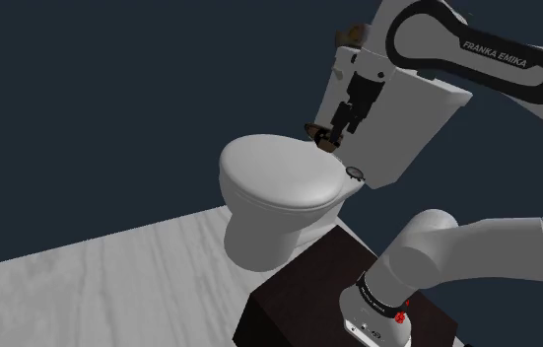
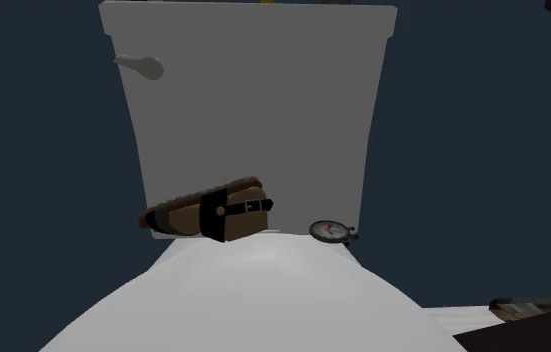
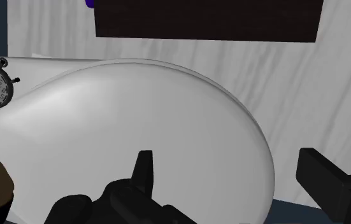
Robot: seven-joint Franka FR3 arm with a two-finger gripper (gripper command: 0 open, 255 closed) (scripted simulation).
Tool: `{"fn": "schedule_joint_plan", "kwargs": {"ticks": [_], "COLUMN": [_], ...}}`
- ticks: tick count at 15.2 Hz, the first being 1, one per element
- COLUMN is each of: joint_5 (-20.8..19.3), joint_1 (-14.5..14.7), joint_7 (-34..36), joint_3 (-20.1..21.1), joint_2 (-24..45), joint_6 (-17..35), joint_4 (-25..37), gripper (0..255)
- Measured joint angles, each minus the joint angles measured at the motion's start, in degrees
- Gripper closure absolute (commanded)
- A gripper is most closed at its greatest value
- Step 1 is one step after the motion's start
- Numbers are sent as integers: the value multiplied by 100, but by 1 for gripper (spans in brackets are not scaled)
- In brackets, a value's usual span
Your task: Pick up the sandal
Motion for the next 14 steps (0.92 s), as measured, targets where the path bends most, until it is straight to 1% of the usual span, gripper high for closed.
{"fn": "schedule_joint_plan", "kwargs": {"ticks": [2,5,8,14], "joint_5": [-45,-292,-571,-1094], "joint_1": [-17,-115,-229,-439], "joint_7": [-20,-128,-231,-332], "joint_3": [-14,-99,-195,-330], "joint_2": [97,496,1055,2215], "joint_6": [58,307,617,1085], "joint_4": [21,71,217,719], "gripper": [0,0,0,0]}}
